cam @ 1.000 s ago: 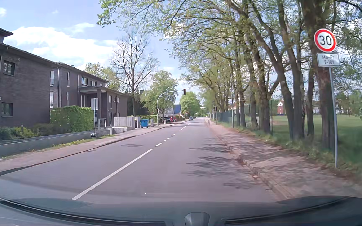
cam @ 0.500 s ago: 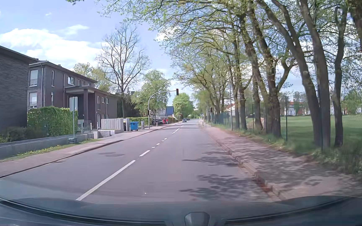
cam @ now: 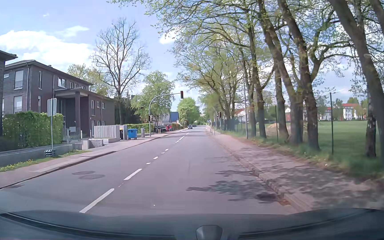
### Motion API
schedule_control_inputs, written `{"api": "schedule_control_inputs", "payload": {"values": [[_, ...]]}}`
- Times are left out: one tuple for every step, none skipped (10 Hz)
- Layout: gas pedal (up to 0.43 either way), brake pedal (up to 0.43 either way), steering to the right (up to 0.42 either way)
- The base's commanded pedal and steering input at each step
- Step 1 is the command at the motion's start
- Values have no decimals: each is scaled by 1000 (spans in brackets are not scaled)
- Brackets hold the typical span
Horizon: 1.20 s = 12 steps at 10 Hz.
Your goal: Follow the waypoints while adhering to traffic rules and regulations
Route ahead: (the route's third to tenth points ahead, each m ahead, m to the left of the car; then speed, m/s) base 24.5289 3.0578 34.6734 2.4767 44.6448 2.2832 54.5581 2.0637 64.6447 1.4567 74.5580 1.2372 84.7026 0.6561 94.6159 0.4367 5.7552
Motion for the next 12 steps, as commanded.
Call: {"api": "schedule_control_inputs", "payload": {"values": [[39, 0, 8], [47, 0, 6], [47, 0, 4], [59, 0, 1], [59, 0, 0], [67, 0, -1], [67, 0, -1], [67, 0, -1], [67, 0, -1], [67, 0, -1], [67, 0, -2], [67, 0, -2]]}}
